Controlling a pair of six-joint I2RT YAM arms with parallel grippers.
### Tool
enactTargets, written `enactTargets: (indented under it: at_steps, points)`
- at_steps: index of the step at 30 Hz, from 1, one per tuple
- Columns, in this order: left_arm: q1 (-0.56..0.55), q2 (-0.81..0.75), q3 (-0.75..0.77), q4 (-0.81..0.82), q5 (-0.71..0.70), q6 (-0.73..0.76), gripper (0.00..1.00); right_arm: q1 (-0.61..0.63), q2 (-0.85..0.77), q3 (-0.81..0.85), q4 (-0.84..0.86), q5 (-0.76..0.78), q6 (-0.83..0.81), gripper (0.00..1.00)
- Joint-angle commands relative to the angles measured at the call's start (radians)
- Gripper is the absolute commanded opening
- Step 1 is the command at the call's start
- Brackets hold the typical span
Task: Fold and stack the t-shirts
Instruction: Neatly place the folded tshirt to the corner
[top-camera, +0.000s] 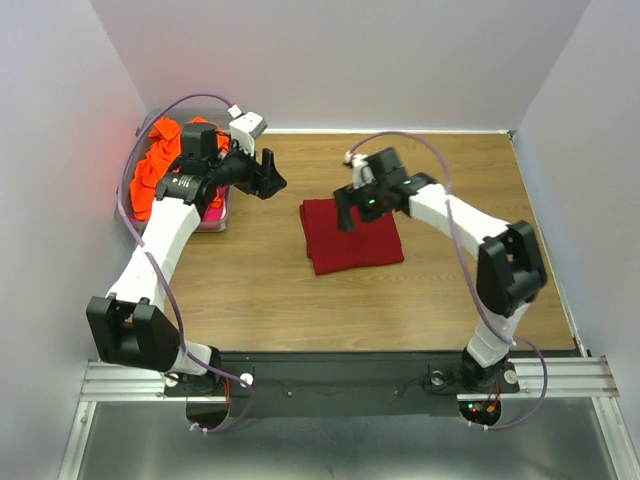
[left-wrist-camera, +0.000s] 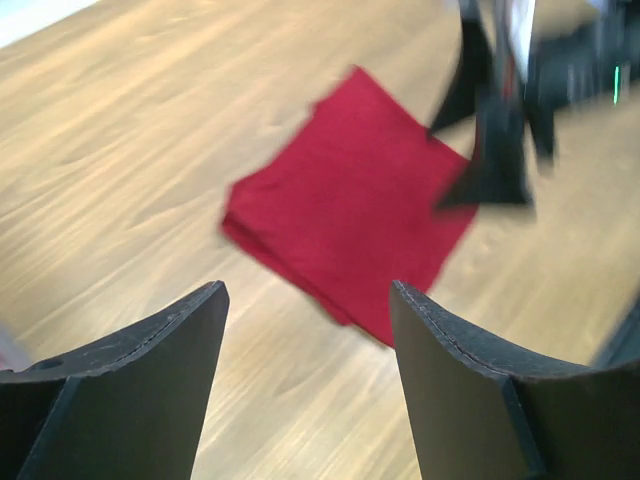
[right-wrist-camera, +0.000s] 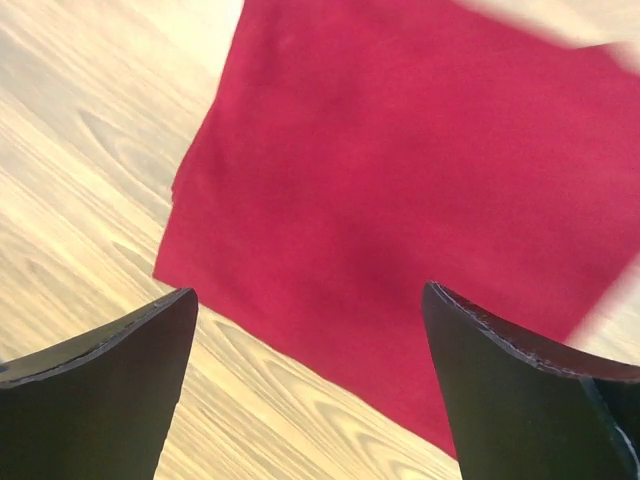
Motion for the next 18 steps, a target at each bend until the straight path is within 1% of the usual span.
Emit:
enactTargets:
  at_steps: [1, 6, 11, 14, 17, 18]
  points:
    - [0.022, -0.01, 0.001, -0.012, -0.156, -0.056, 0.78, 0.104, 0.113, 0.064, 0.025, 0.352, 0.044, 1.0]
    - [0.036, -0.099, -0.078, -0.006, -0.187, -0.056, 0.78, 0.133, 0.228, 0.067, 0.031, 0.425, 0.114, 1.0]
    - [0.036, -0.141, -0.15, 0.008, -0.221, -0.062, 0.78, 0.132, 0.306, 0.027, 0.055, 0.515, 0.186, 0.98]
    - [0.039, -0.132, -0.139, -0.005, -0.231, -0.056, 0.78, 0.089, 0.305, 0.006, 0.06, 0.529, 0.171, 0.95]
    - [0.041, -0.112, -0.121, -0.011, -0.239, -0.036, 0.78, -0.01, 0.279, -0.026, 0.062, 0.494, 0.104, 0.96]
    - [0.042, -0.101, -0.115, -0.011, -0.239, -0.032, 0.78, -0.075, 0.273, -0.034, 0.062, 0.466, 0.035, 0.97]
